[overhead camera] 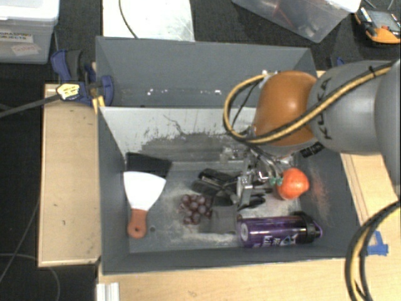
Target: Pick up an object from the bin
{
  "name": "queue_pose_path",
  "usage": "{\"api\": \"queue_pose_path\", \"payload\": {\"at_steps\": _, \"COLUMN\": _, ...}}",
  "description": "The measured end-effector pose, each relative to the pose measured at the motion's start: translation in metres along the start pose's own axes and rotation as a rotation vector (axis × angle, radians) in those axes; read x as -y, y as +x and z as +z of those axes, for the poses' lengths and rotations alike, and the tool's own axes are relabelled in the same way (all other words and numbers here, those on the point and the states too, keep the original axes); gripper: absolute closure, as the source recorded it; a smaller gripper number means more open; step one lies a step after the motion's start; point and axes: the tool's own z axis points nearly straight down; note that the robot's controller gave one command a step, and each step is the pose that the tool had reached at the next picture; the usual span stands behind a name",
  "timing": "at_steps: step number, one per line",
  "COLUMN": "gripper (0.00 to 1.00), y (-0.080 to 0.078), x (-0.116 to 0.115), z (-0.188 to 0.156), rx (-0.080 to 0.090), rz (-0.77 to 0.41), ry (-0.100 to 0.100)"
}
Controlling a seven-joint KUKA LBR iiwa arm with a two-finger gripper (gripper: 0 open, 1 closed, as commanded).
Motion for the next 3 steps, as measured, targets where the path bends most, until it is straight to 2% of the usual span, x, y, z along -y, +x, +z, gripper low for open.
{"api": "queue_pose_path", "payload": {"at_steps": 1, "gripper": 0.0, "y": 0.007, "x": -0.005, "z": 0.027, "rx": 0.012, "rz": -0.335, "ry": 0.003}}
{"api": "queue_pose_path", "payload": {"at_steps": 2, "gripper": 1.0, "y": -0.012, "x": 0.01, "z": 0.026, "rx": 0.013, "rz": -0.397, "ry": 0.0}}
{"api": "queue_pose_path", "payload": {"at_steps": 3, "gripper": 1.0, "y": -0.012, "x": 0.01, "z": 0.026, "rx": 0.014, "rz": -0.394, "ry": -0.001}}
